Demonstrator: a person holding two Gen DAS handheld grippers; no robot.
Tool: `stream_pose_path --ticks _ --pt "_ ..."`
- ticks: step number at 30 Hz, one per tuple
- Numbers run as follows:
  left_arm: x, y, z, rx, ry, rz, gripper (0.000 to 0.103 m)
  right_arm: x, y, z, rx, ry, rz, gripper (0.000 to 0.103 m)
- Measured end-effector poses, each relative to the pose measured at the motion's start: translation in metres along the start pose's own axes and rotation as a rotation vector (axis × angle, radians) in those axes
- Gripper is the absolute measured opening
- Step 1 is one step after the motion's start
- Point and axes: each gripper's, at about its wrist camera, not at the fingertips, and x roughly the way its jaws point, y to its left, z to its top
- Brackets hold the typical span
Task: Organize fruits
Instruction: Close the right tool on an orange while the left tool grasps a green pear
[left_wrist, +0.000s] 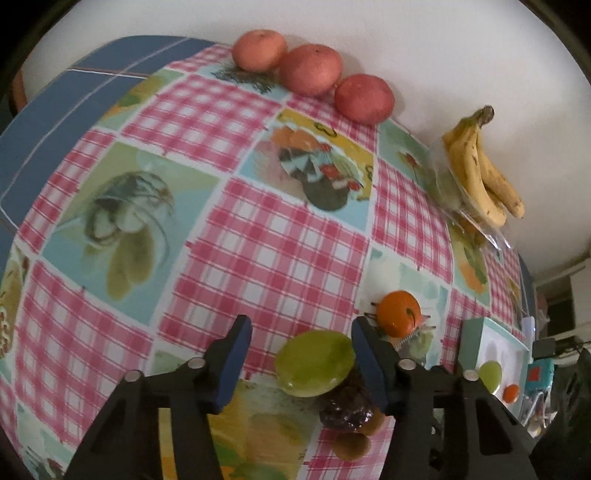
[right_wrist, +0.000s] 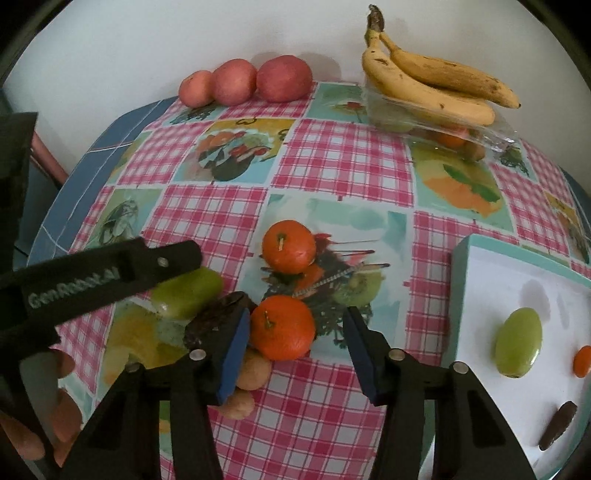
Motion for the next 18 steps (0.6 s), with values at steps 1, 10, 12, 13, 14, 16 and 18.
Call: stream_pose_path --ticks 1,10,12,13,14,16,18 --pt "0.001 -0.001 0.000 0.001 0.004 -0.007 0.052 0.001 0.000 0.000 0.001 0.003 0.009 0.049" --pt "0.000 -0.002 -0.003 0.003 0.004 -0.027 0.040 0.000 -0.003 -0.004 0.025 0.002 0.057 0.037" --pt "-0.005 -0.002 -0.002 0.006 -0.014 -0.024 0.029 -0.001 -0.010 -0.004 0.043 0.001 0.041 0.037" --pt "-0.008 -0.001 -0.003 0.006 -0.022 -0.023 0.025 -0.002 -0.013 -0.005 0.051 0.000 0.032 0.037" --pt "-0.011 -0.001 -0.002 0.008 -0.031 -0.016 0.019 -0.003 -0.017 -0.005 0.062 0.000 0.026 0.037" --pt "-0.015 0.000 0.000 0.016 -0.041 0.003 0.018 -0.005 -0.024 -0.007 0.084 0.000 0.024 0.037" --pt "-0.013 0.004 0.001 -0.005 -0.032 -0.028 0.018 -0.006 -0.032 -0.008 0.112 0.000 0.031 0.037"
